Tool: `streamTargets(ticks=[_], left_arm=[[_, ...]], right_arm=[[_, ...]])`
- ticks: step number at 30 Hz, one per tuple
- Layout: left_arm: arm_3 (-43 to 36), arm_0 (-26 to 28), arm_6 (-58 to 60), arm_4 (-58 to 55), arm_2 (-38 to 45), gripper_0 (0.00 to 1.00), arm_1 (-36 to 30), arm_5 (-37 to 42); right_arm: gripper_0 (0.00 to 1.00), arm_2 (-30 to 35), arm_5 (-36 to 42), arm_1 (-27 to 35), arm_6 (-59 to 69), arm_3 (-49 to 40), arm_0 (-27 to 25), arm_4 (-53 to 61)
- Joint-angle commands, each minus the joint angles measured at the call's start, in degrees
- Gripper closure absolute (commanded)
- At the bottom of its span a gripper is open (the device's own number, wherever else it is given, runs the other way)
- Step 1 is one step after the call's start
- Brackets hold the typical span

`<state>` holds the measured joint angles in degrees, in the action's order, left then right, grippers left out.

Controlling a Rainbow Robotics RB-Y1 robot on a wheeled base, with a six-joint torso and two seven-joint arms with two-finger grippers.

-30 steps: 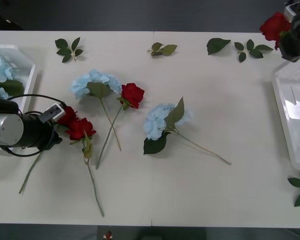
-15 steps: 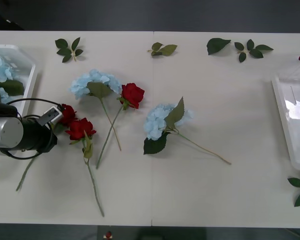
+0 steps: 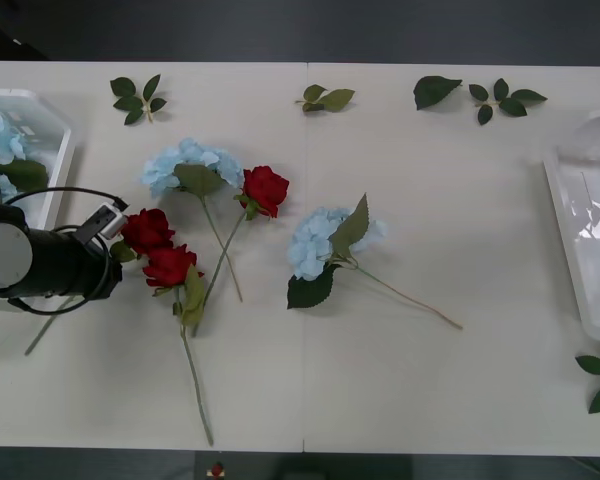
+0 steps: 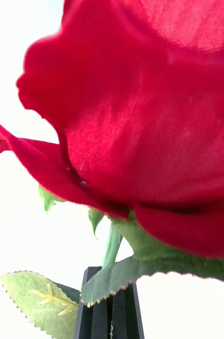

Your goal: Put the red flowers into the right box and the blue flowers into the left box

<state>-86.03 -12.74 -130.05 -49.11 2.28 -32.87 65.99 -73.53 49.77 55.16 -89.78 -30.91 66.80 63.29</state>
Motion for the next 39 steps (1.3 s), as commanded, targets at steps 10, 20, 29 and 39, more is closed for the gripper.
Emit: streamTargets(ticks=[10,20,29,39], left_arm=[[-9.7,-1.7,4.0,-20.6,19.9,1.00,-1.7,15.0],[-10.3,-1.9,6.6,-44.8,12.3,1.00,-4.9,1.4],[-10.3,-6.0,7.4,-61.0,1.2,1.00,-1.9,-13.5],[-10.3,-8.0,9.4,-62.6,-0.7,1.00,10.2,-17.5]], right_arm=[[0.97,-0.2,-2.0,0.7,-0.8,1.1,-2.9,-3.4],[0.00,0.0,-2.0,0.7,-2.8,1.0,-2.8,-0.8],[0.00,12.2,7.2,2.1,-18.4,0.8,-2.6,10.7],[0.00,26.4,22.0,6.9,-35.7,-13.7,-1.8,34.9]])
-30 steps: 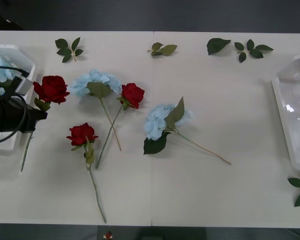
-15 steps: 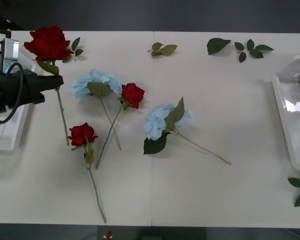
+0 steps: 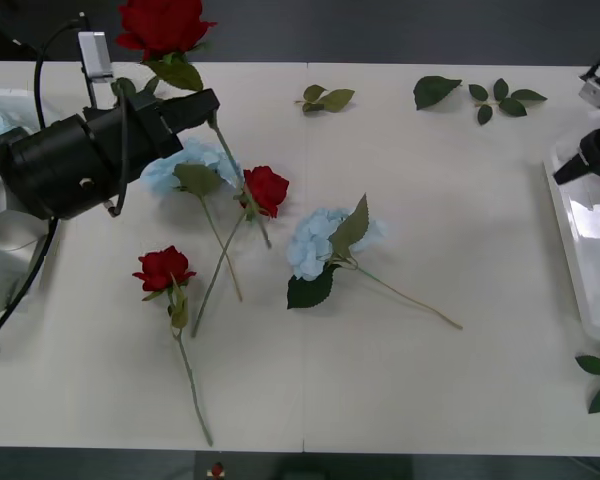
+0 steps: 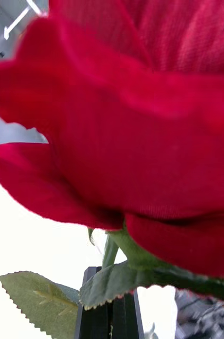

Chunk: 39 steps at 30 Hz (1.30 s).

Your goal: Put the red flowers into the right box and the blue flowers into the left box

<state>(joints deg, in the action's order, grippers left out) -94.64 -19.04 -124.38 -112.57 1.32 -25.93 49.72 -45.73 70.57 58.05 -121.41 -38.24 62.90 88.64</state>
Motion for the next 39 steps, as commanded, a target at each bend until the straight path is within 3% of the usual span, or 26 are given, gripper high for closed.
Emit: streamTargets(ticks=[1,12,17,26,39], left_arm=[[-1.6,-1.9,4.0,1.9,0.3,1.00,4.8,-1.2],[-1.6,-1.9,6.8,10.3,-0.3,1.00,17.1,-1.6],[-1.6,-1.9,7.6,14.4,-1.0,1.00,20.5,-1.6],[-1.6,-1.9,8.7,19.8,-1.9,1.00,25.1,-1.6],[-1.6,-1.9,11.4,21.6,-3.2,1.00,26.9,-1.5]], right_arm=[[0.00,-1.5,1.7,4.1,-5.2,-8.0,2.0,13.7],[0.00,-0.3,-1.6,4.3,-17.0,-21.9,-1.6,35.4],[0.00,3.1,-9.8,5.7,-18.8,-35.0,-8.7,42.1],[0.00,5.3,-21.5,6.3,-17.9,-51.2,-17.5,43.5],[0.00,5.2,-22.0,5.1,-4.1,-60.2,-19.7,30.5]])
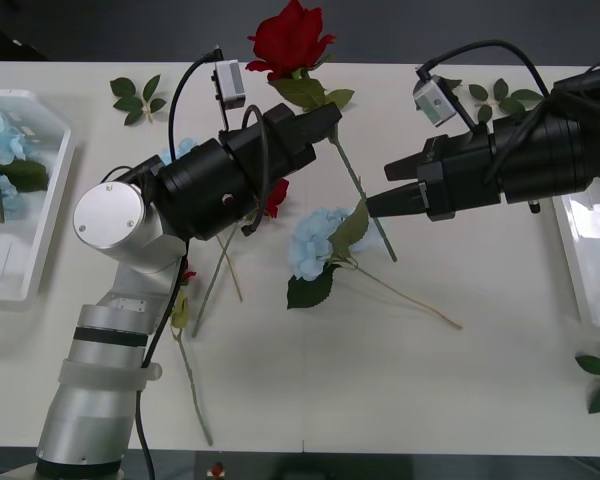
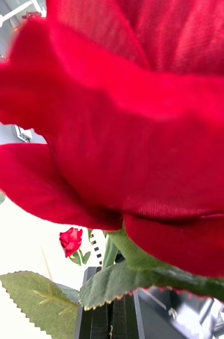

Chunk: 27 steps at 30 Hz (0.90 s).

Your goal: Put the red flowers into the right box and the blue flowers into the left box

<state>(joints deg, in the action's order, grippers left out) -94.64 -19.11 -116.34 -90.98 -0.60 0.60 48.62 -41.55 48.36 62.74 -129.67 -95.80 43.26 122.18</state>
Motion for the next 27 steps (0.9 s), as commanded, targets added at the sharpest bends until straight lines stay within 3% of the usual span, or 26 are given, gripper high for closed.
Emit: streamTargets(ticks=[1,8,20,21,22,23,25,26,27], left_arm=[[-1.6,-1.7,3.6,0.0,-1.3,1.00,0.4,-0.4],[-1.6,-1.7,4.2,0.1,-1.6,1.00,0.4,-0.3],[-1.6,-1.7,4.3,-0.2,-2.0,1.00,0.3,-0.2],[-1.6,-1.7,4.3,-0.2,-2.0,1.00,0.3,-0.2],[-1.6,-1.7,4.3,-0.2,-2.0,1.00,0.3,-0.3],[-1.6,-1.7,4.4,-0.2,-2.0,1.00,0.3,-0.2],[-1.6,-1.7,4.5,-0.2,-2.0,1.00,0.3,-0.2],[-1.6,-1.7,4.5,-0.2,-2.0,1.00,0.3,-0.2],[-1.6,-1.7,4.5,-0.2,-2.0,1.00,0.2,-0.2]], right_arm=[[0.00,1.0,0.2,0.1,5.7,-3.1,-0.3,-4.1],[0.00,1.0,0.2,-1.7,11.1,-4.8,-2.2,-12.8],[0.00,0.5,-1.2,-5.6,15.3,-4.8,-2.3,-18.5],[0.08,0.4,-1.1,-5.7,15.3,-4.7,-2.4,-18.5],[0.23,0.3,-1.2,-5.8,15.4,-4.7,-2.4,-18.6],[0.30,0.3,-1.2,-5.8,15.3,-4.7,-2.3,-18.6],[0.59,-0.1,-1.2,-5.8,15.5,-4.7,-2.3,-18.6],[0.64,-0.2,-1.2,-5.8,15.6,-4.7,-2.3,-18.6],[0.78,-0.5,-1.2,-5.7,15.7,-4.7,-2.3,-18.6]])
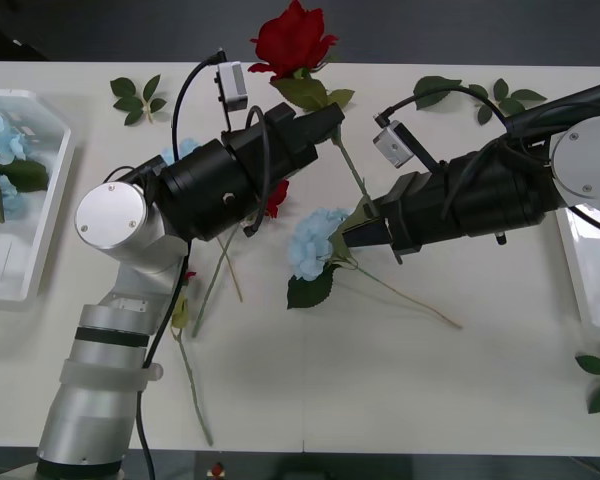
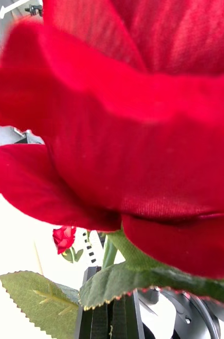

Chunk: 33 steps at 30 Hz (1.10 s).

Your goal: Put the red flowers into the right box and the blue flowers into the left box

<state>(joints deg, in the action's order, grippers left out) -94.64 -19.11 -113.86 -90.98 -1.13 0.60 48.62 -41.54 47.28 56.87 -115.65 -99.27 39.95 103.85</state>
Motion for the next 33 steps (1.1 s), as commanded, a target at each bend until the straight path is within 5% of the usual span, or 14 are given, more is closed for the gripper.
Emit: streamTargets(ticks=[1,5,10,13,15,21,24,33], left_arm=[[-1.6,-1.7,2.0,-0.2,-1.4,1.00,0.1,-0.3],[-1.6,-1.7,2.0,-0.2,-1.4,1.00,-0.2,-0.2],[-1.6,-1.6,2.1,-0.3,-1.4,0.98,-0.5,-0.2],[-1.6,-1.7,2.1,-0.3,-1.2,0.78,-1.0,-0.3],[-1.6,-1.7,2.1,-0.6,-1.1,0.50,-1.7,-0.3],[-1.6,-1.5,2.1,-3.6,-0.4,0.08,-7.0,-0.2],[-1.6,-0.5,2.1,-6.2,-0.4,0.00,-12.1,0.0],[-1.5,4.4,0.5,-11.0,3.4,0.00,-31.8,8.0]], right_arm=[[0.84,-0.7,-0.2,0.2,1.7,-1.3,1.0,-0.2],[1.00,-1.1,-0.2,0.4,1.7,-1.3,1.1,-0.3],[1.00,-1.3,-0.2,0.8,1.8,-1.4,1.1,-0.3],[1.00,-1.4,-0.2,0.9,1.8,-1.4,1.2,-0.8],[1.00,-1.4,-0.2,1.0,1.9,-1.4,1.1,-1.2],[1.00,-1.4,-0.2,1.0,1.8,-1.4,1.2,-1.6],[1.00,-1.4,-0.2,1.0,1.8,-1.4,1.2,-1.6],[1.00,-1.4,1.0,3.2,3.5,-1.2,1.8,-1.7]])
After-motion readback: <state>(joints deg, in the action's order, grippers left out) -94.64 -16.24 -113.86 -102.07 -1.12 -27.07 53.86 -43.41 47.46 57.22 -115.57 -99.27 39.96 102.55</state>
